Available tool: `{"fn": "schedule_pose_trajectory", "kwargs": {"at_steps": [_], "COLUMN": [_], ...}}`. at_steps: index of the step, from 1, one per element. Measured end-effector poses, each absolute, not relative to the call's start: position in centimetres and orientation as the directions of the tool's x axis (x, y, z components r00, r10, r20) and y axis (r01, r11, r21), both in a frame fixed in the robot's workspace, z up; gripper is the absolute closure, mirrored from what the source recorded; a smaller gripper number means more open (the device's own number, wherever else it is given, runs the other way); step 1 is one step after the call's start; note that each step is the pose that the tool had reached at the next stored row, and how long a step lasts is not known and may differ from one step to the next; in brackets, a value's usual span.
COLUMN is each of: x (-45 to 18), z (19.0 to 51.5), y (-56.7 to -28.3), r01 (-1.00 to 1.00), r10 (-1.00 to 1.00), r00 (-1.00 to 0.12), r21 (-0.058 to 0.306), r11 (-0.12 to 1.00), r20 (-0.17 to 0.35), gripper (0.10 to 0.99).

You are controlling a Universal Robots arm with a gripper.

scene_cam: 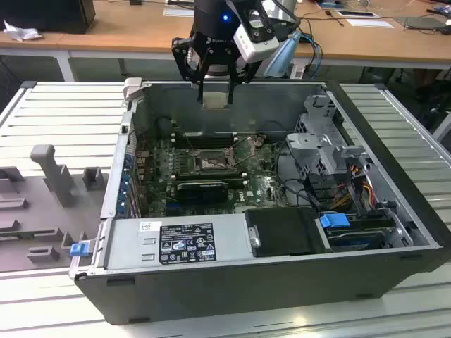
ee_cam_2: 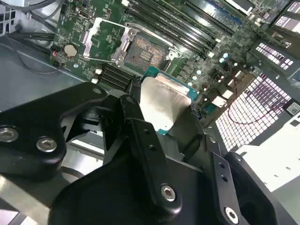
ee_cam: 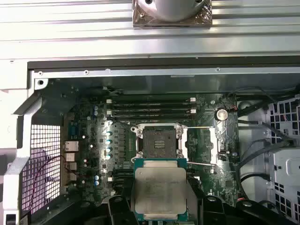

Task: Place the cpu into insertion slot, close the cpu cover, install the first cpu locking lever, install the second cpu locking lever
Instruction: 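Place the cpu into insertion slot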

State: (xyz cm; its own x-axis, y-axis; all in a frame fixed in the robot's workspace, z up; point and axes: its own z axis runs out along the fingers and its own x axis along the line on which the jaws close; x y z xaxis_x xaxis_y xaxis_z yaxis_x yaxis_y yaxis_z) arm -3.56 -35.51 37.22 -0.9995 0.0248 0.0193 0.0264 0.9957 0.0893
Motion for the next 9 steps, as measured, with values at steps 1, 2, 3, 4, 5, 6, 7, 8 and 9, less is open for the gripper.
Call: {"fn": "schedule_pose_trajectory", "kwargs": {"at_steps": [1,2,3,4,5,6,7,8,9], "x": [-3.55,-3.56,-3.56,-3.56,-3.56,-3.56,-3.56,-3.56,-3.56], "z": [37.22,37.22,37.21,37.21,37.2,37.2,37.2,37.19,37.19], "y": [-35.51,-35.51,-35.51,-35.51,-35.51,-35.51,-35.51,-35.51,-35.51], "r01": [0.032,0.055,0.067,0.072,0.075,0.078,0.083,0.086,0.089], "r10": [0.031,0.054,0.065,0.071,0.074,0.076,0.081,0.084,0.087], "r00": [-0.999,-0.998,-0.998,-0.997,-0.997,-0.997,-0.996,-0.996,-0.996], "r21": [0.089,0.089,0.089,0.089,0.089,0.089,0.089,0.089,0.089], "r11": [0.995,0.994,0.994,0.993,0.993,0.993,0.993,0.992,0.992], "r20": [0.019,0.019,0.019,0.019,0.019,0.019,0.019,0.019,0.019], "gripper": [0.557,0.557,0.557,0.557,0.557,0.557,0.557,0.557,0.557]}}
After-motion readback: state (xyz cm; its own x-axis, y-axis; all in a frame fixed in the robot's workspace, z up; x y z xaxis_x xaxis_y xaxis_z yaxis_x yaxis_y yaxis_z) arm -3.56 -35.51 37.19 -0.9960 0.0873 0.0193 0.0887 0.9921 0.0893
